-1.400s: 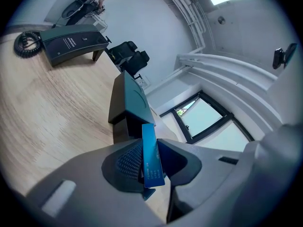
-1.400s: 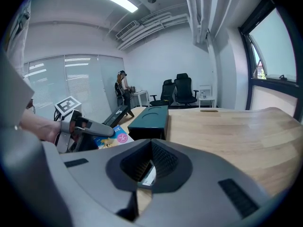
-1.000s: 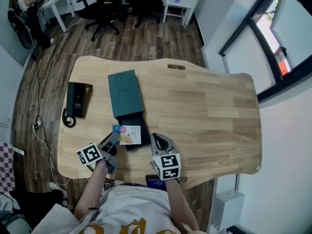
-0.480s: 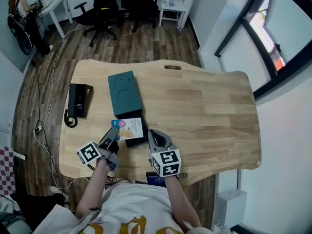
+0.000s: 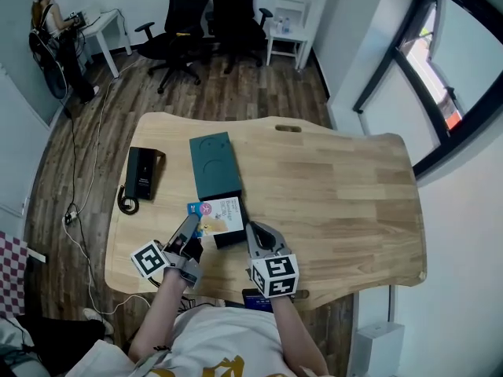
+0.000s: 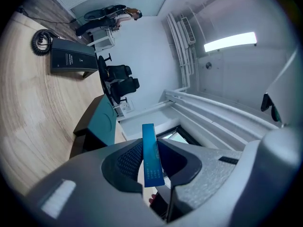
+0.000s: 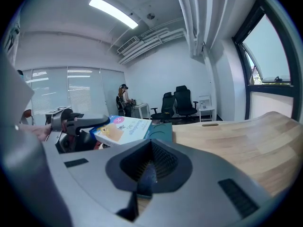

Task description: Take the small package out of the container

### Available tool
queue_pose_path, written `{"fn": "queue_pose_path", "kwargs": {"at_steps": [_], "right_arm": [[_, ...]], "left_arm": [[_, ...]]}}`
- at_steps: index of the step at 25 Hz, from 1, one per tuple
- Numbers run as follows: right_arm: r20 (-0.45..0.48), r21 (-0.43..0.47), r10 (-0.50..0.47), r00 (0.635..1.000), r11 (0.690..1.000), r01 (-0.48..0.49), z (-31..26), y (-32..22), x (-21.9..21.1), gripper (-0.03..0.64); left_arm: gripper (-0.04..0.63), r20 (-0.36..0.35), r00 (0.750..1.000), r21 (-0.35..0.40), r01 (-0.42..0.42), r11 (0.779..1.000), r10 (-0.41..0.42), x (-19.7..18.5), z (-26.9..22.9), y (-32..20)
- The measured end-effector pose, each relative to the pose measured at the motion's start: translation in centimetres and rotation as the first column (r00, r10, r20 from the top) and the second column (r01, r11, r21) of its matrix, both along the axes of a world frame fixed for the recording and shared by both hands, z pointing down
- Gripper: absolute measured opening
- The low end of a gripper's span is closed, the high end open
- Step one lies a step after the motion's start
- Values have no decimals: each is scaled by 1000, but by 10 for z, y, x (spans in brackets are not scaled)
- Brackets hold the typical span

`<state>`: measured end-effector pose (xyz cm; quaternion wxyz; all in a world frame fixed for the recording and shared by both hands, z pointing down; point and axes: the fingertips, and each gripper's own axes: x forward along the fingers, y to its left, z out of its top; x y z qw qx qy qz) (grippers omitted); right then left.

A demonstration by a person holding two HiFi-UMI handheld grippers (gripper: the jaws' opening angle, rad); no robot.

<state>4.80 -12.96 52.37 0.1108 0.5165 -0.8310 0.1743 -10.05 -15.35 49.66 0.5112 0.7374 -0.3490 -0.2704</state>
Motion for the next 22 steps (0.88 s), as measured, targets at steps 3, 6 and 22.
{"fn": "queue_pose_path", "kwargs": {"at_steps": [3, 6, 22], "right_arm": [[3, 21, 24, 1000, 999, -24, -8, -1, 4, 3], [9, 53, 48, 999, 997, -48, -16, -2, 11, 3], [43, 77, 59, 997, 995, -62, -25, -1, 16, 3]], "left_arm": [[95, -9, 1000, 17, 10, 1000, -10, -3, -10, 2], [95, -28, 999, 21, 24, 999, -24, -7, -13, 4], [95, -60, 997, 10, 49, 999, -48, -15, -11, 8]]}}
